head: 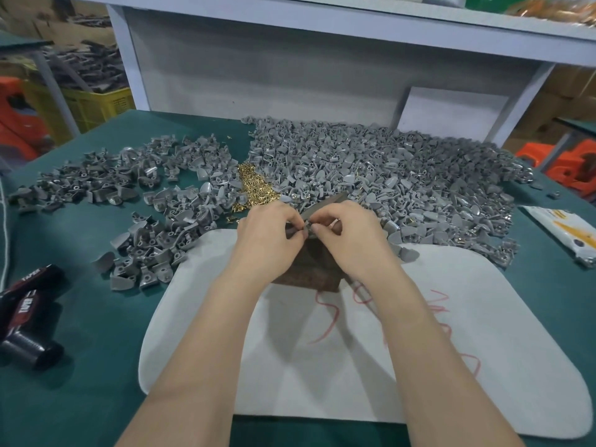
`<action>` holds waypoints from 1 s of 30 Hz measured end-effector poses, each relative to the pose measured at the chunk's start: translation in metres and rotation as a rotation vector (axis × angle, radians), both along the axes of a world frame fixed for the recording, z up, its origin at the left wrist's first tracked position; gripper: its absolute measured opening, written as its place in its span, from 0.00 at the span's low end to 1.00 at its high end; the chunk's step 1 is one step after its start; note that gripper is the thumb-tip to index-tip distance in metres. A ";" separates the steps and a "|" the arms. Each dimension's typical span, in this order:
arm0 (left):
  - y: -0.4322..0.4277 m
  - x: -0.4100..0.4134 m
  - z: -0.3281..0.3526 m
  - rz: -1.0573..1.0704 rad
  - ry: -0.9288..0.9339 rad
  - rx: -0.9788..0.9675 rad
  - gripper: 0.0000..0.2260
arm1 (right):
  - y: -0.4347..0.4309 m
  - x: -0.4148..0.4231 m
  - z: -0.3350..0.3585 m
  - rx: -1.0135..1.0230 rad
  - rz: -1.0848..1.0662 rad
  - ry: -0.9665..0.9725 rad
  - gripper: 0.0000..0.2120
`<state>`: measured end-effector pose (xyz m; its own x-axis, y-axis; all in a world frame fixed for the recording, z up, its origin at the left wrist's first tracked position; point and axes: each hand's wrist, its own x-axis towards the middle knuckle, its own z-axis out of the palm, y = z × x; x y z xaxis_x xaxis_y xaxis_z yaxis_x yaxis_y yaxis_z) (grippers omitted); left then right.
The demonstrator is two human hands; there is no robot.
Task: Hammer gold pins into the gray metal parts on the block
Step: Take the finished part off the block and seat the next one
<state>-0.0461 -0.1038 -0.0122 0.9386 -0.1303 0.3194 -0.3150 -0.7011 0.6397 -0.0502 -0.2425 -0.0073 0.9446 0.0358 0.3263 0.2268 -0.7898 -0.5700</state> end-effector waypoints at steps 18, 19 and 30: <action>-0.001 0.002 -0.001 0.006 0.018 0.029 0.03 | 0.013 -0.002 0.012 -0.243 -0.019 0.001 0.05; -0.001 0.002 -0.001 0.007 0.019 0.030 0.04 | 0.014 -0.002 0.012 -0.248 -0.023 0.002 0.05; -0.001 0.001 0.001 -0.013 0.029 -0.004 0.03 | 0.013 -0.005 0.010 -0.175 -0.044 -0.003 0.04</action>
<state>-0.0453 -0.1049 -0.0113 0.9457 -0.1414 0.2926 -0.3053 -0.6948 0.6512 -0.0552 -0.2295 0.0023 0.9454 0.0507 0.3220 0.1912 -0.8863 -0.4219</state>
